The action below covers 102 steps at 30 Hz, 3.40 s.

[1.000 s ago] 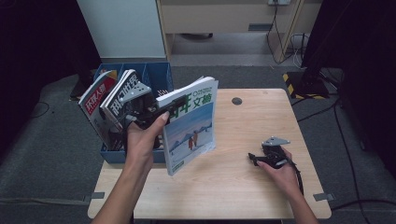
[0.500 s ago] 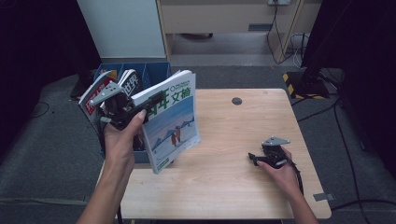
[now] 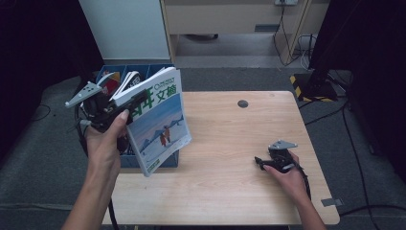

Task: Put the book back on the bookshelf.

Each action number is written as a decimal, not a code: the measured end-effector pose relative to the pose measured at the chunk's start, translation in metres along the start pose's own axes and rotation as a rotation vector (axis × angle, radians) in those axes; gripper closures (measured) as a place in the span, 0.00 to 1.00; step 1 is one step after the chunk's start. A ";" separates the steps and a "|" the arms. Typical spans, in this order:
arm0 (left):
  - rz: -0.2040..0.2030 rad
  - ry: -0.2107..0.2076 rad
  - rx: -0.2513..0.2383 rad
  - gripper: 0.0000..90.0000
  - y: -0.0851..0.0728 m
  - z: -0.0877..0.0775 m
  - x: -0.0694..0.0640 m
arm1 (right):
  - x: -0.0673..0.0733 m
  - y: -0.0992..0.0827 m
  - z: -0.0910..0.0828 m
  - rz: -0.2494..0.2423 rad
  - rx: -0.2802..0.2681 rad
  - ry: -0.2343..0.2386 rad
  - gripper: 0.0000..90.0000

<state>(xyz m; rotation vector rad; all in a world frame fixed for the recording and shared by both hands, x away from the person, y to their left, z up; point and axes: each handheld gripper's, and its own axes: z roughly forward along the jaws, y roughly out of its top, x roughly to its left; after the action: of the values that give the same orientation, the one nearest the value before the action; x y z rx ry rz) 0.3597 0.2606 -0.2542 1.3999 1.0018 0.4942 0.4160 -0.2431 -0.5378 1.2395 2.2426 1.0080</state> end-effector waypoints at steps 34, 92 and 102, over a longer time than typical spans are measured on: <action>0.017 0.140 -0.008 0.81 0.013 0.010 0.039 | 0.000 0.000 0.000 0.007 0.000 -0.001 0.28; 0.036 0.235 -0.012 0.81 0.005 0.041 0.048 | -0.002 -0.001 -0.001 0.003 0.001 0.003 0.28; 0.028 0.250 -0.014 0.81 0.002 0.052 0.044 | -0.002 -0.001 -0.001 0.003 0.001 0.004 0.28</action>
<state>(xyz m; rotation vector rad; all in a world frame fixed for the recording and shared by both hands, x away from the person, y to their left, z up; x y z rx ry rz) 0.4258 0.2663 -0.2719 1.3629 1.1777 0.7091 0.4164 -0.2453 -0.5378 1.2421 2.2451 1.0116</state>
